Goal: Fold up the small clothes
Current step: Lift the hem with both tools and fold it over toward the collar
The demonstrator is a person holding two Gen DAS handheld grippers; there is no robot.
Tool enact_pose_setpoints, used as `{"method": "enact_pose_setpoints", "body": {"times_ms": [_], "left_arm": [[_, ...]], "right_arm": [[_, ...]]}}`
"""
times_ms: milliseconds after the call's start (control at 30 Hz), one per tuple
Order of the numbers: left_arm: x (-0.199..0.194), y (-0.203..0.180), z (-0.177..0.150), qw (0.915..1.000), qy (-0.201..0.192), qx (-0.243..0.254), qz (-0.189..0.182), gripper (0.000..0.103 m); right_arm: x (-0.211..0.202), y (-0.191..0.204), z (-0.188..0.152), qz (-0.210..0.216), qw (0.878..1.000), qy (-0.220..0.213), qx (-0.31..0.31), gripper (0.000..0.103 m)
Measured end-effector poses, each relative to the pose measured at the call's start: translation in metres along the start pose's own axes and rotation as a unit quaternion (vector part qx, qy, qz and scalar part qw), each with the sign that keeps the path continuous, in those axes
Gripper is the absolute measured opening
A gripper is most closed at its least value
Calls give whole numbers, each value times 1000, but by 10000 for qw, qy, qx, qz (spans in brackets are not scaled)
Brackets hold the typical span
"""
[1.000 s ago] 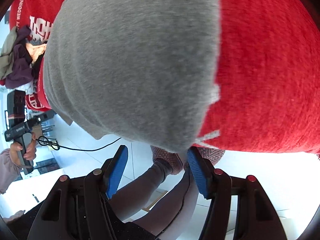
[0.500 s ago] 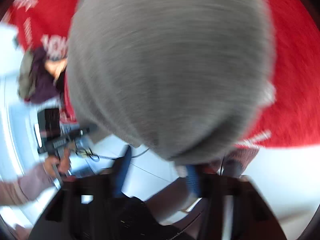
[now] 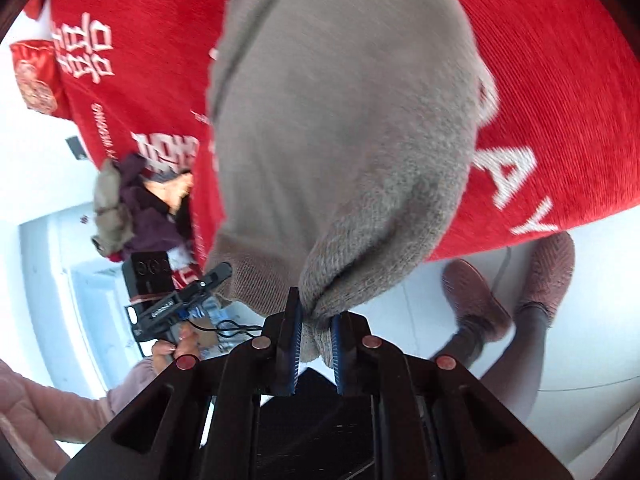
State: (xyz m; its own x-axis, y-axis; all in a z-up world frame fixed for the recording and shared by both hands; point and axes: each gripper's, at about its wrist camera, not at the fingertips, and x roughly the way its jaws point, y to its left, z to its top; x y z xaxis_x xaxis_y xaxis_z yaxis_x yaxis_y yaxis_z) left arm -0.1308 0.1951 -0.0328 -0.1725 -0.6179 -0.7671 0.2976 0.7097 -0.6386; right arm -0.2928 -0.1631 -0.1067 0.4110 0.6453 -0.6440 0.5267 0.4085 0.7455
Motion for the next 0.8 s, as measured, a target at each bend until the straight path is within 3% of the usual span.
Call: {"method": "enact_pose_setpoints", "body": {"times_ms": [200,400,633,800], "left_arm": [[-28,-12,35,9986,-417,79,-300,11],[-54,-27,79,9947,-877,136,-516,11],[-67,-50,155,9883,-1428,194,-494,11],[-54,-54,215,9852,-1678,171,-297,11]], "right_arm": [[-16,37,13,547,9972,-512,-84,14],[-44,77,53,1110,9881,-1014,-322,14],[-71,120,144,1336,9802,-1240,-770,14],[-75,135,215,1345,9795,-1243,-834,13]]}}
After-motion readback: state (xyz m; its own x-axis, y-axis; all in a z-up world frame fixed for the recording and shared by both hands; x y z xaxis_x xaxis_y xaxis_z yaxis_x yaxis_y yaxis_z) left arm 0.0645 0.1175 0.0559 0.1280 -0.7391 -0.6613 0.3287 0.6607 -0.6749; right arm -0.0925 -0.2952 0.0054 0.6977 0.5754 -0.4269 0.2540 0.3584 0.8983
